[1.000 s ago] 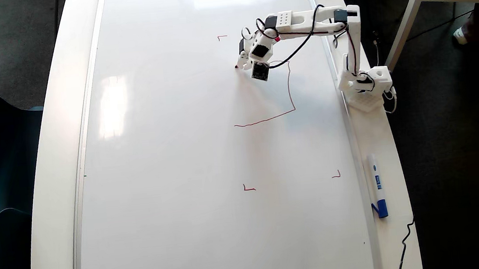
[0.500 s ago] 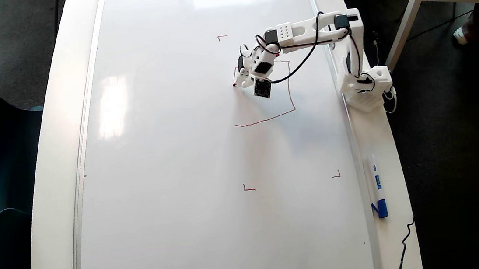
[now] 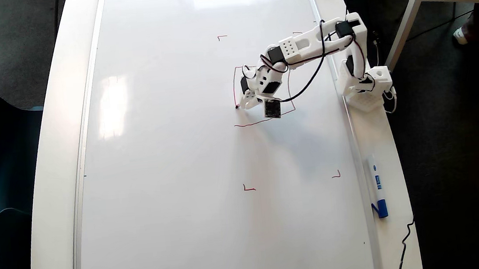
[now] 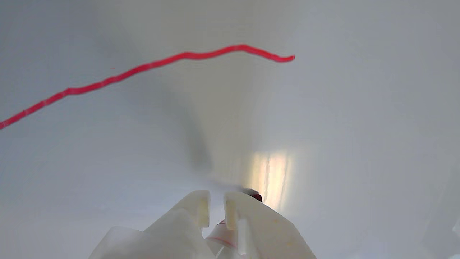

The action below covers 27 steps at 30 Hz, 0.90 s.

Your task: Draw on a whiteboard a robot head using a pen attached to the gripper

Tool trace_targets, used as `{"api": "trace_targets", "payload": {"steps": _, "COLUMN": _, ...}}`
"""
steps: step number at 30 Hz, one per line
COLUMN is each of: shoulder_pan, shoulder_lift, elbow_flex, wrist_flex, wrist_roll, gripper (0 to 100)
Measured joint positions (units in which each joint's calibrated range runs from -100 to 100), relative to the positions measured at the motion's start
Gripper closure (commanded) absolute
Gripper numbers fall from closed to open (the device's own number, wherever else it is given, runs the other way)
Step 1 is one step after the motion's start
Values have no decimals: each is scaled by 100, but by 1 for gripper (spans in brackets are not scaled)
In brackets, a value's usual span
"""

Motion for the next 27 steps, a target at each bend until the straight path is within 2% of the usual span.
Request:
{"api": "trace_targets", "payload": {"steps": 13, "shoulder_pan": -671, "shoulder_lift": 51, "elbow_flex": -201, "wrist_flex": 0, "wrist_roll": -174, "gripper": 99}}
{"api": "trace_targets", "payload": {"steps": 27, "shoulder_pan": -739, "shoulder_lift": 93, "elbow_flex": -338, "wrist_flex": 59, "wrist_roll": -180, "gripper": 99}}
